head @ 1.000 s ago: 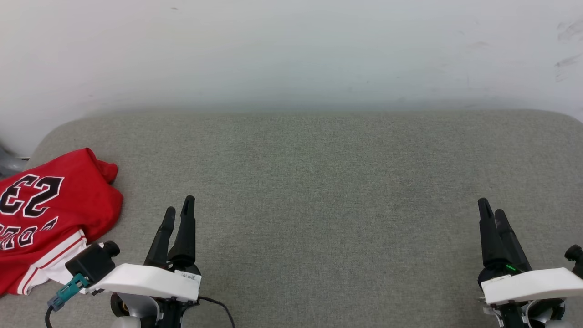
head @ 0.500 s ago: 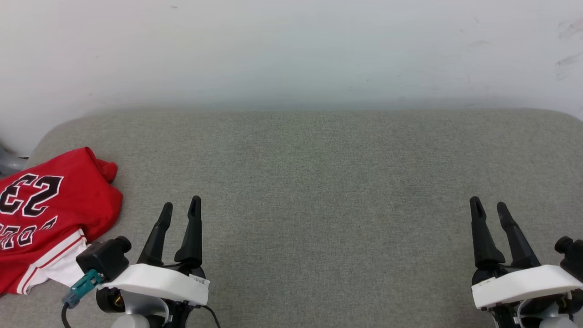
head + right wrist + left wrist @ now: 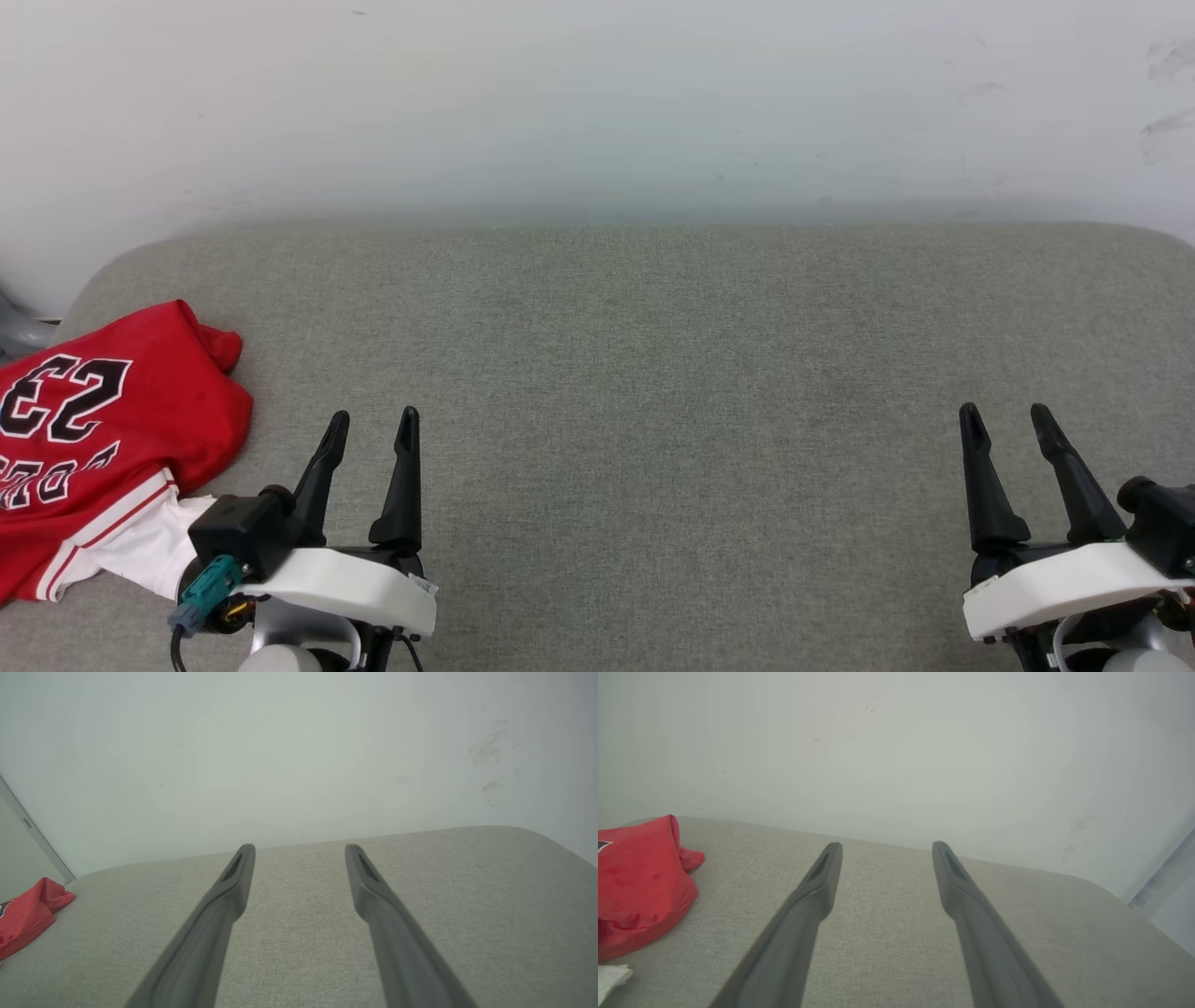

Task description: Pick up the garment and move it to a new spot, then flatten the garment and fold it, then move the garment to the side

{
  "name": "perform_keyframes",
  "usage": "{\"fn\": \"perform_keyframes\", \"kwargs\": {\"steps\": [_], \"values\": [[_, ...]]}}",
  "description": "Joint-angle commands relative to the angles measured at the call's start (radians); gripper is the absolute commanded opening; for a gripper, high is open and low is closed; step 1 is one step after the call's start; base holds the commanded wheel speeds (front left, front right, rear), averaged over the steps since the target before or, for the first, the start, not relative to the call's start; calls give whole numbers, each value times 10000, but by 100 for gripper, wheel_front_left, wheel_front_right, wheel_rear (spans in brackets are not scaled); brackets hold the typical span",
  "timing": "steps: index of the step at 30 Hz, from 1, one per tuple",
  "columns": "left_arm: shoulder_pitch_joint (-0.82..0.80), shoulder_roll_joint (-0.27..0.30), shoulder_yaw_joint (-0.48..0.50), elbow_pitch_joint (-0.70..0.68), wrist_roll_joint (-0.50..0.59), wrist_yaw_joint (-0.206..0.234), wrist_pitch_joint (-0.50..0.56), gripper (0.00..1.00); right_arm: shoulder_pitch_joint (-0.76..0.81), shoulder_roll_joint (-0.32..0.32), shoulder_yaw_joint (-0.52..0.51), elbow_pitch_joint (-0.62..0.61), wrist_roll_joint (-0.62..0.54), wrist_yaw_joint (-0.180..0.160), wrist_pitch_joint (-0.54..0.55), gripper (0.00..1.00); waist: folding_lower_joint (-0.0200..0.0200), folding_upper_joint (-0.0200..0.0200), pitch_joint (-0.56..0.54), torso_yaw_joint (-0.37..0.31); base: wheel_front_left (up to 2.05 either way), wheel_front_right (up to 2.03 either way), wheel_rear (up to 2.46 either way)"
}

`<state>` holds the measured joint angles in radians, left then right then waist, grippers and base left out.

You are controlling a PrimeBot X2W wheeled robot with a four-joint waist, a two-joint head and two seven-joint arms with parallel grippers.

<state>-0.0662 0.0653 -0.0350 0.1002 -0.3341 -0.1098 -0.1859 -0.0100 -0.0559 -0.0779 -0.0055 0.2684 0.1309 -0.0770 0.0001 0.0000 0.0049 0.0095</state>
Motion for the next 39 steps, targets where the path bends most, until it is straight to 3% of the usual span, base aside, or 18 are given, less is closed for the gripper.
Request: {"fn": "perform_keyframes", "kwargs": {"steps": [1,30,39], "values": [[35,78,-38,-45,189,44,-66,100,60,32,-9,-139,-151,-2,19,100,-1,0,-2,-1,0,0,0],[-174,-22,-23,586,1996,-9,-699,100,329,70,-271,-396,-1672,-4,137,100,-1,0,-49,127,0,0,0],[-281,-71,108,850,2089,-72,-820,100,332,73,-27,-456,-1901,-5,32,100,-1,0,-67,735,0,0,0]]}}
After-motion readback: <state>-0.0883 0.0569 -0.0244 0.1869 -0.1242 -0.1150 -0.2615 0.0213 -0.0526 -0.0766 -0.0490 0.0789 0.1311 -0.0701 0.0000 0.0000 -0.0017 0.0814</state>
